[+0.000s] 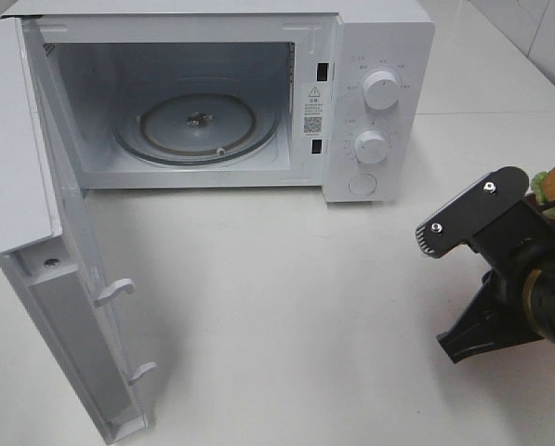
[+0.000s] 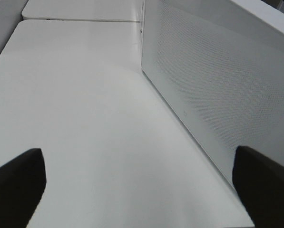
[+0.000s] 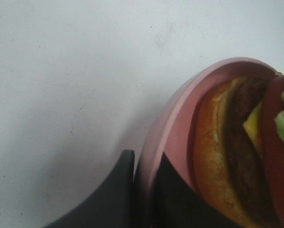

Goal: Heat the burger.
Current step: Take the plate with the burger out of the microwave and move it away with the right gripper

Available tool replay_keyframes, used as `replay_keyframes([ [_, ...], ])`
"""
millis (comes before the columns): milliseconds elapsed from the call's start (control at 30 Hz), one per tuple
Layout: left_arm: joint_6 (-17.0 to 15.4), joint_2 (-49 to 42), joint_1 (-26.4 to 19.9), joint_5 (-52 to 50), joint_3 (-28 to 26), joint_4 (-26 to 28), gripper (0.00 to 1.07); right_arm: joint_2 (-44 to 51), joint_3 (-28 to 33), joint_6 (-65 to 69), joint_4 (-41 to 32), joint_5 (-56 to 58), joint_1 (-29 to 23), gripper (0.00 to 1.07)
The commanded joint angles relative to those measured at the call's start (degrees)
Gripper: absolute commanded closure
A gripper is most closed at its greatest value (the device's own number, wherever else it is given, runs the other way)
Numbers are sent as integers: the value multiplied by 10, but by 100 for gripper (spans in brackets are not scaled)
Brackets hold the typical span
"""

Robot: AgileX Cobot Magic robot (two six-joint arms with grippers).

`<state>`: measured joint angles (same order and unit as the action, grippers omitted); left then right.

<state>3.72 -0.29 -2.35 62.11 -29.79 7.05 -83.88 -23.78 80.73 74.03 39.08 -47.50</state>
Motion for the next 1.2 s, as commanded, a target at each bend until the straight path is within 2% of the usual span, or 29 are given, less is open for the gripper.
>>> replay_keyframes([
  [33,-4,-9,1,-6,0,4,7,-32,-1,39,40,26,1,107],
  [333,-4,-9,1,-6,0,4,7,-98,26,152,122,21,1,107],
  [400,-4,-9,1,-6,0,4,7,-125,45,220,166,21,1,107],
  [600,-4,-9,1,-6,0,4,7,-155,57,273,200,21,1,107],
  [667,-4,-9,1,-6,0,4,7,-180,63,328,230,24,1,107],
  [900,-4,-9,1,-6,0,4,7,-221,66,386,254,24,1,104],
  [1067,-4,-9,1,-6,0,4,7,-233,66,394,257,24,1,91],
  [1100,-4,-9,1,-6,0,4,7,-229,66,394,257,24,1,82],
  [1133,-4,-9,1,-6,0,4,7,-229,66,394,257,24,1,82],
  [1167,-4,-9,1,-6,0,4,7,-222,66,393,257,24,1,71],
  [1200,-4,-9,1,-6,0,4,7,-222,66,393,257,24,1,71],
])
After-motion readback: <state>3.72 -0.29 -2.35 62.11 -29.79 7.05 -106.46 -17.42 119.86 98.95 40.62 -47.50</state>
